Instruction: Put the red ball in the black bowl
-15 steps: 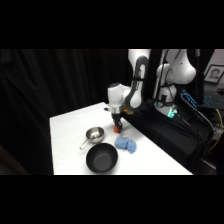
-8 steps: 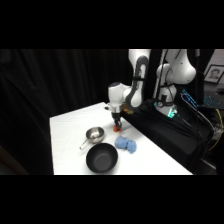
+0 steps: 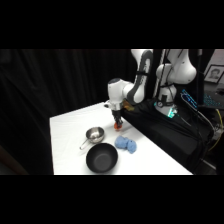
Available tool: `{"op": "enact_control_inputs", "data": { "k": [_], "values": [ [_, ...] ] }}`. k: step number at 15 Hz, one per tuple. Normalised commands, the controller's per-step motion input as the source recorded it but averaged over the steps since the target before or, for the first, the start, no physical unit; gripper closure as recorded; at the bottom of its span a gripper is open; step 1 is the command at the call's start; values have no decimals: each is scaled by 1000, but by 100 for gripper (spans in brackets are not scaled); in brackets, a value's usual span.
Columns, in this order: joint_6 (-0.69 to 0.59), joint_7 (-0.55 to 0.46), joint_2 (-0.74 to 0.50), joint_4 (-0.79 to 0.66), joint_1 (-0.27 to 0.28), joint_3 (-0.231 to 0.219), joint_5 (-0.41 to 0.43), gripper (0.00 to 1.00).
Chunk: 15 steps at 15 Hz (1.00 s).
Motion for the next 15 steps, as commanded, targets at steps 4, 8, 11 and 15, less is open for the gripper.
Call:
{"op": "enact_control_inputs", "data": {
  "k": [4,8,11,15],
  "values": [
    [-529,124,-375,99,71,-95,-246,95],
    [-493,73,-282,197,35,-19,-150,95],
    [-413,65,-134,271,45,30,-81,95],
    [-338,93,-63,283,81,65,-53,95]
  ]
}}
